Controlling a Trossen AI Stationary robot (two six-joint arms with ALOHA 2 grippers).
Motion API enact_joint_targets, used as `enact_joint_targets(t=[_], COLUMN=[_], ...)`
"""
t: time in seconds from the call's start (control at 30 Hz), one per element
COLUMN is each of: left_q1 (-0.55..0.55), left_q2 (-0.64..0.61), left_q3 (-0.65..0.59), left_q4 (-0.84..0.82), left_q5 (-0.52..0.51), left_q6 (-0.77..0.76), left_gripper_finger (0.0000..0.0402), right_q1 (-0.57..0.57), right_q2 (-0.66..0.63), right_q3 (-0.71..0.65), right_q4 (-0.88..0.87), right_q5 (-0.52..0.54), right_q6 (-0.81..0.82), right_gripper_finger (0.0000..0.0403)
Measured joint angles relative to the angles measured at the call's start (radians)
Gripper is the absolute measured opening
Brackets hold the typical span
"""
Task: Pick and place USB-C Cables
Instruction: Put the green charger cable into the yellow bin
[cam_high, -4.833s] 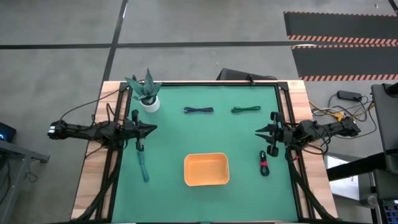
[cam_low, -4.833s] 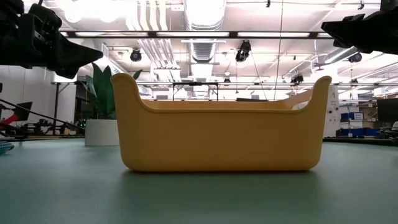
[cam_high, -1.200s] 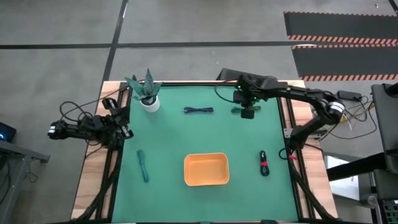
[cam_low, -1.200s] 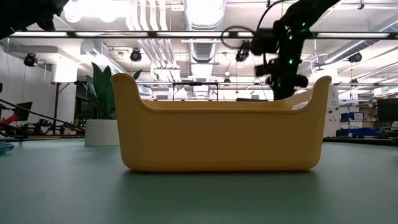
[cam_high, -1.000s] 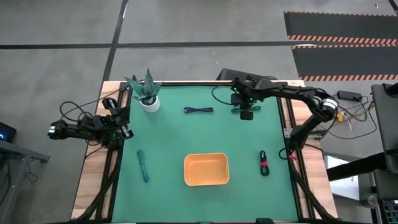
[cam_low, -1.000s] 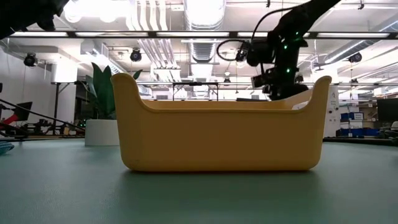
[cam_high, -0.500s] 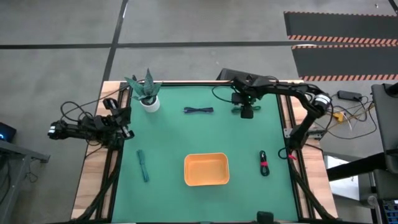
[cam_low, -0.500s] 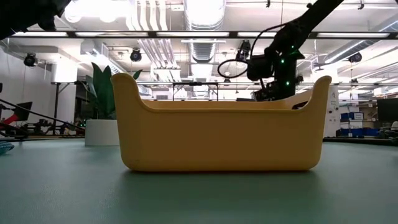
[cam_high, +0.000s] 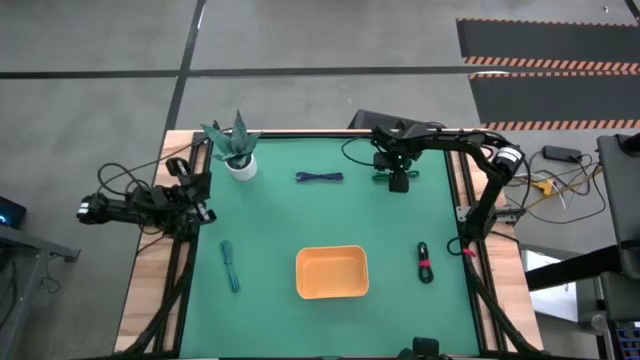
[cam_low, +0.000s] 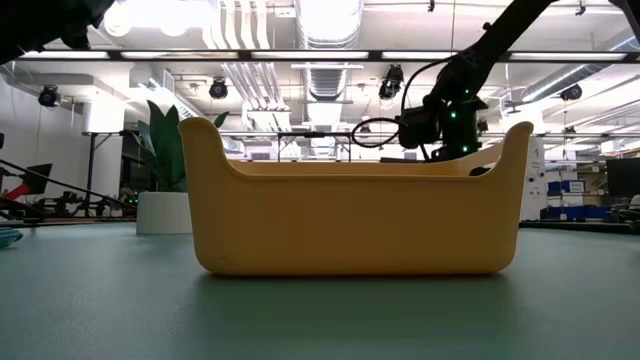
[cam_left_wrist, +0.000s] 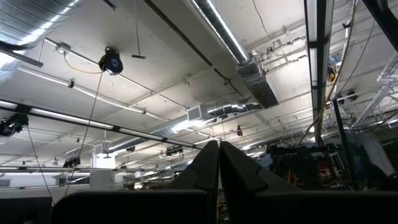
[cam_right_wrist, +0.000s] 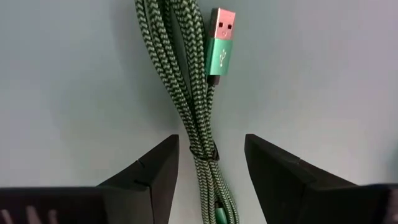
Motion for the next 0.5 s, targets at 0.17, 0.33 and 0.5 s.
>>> enact_joint_targets(t=[0.17,0.33,0.5], left_q1=[0.0,0.0,0.0], left_q2=[0.0,0.0,0.0], left_q3=[0.0,0.0,0.0], left_q4=[0.0,-0.001,-0.002], left_q5=[0.0,0.0,0.0], left_q6=[0.0,0.0,0.0], left_gripper_finger=[0.0,0.0,0.0], right_q1=[0.001,0.001,0.001], right_q2=[0.019,0.03,0.034], right_q3=[0.0,-0.001,-0.001], right_q4=[0.001,0.0,-0.006], right_q5=[-0.004,-0.007,-0.014], right_q6=[0.001,0.003,0.011], right_gripper_finger=[0.0159,0.0123,0.0073])
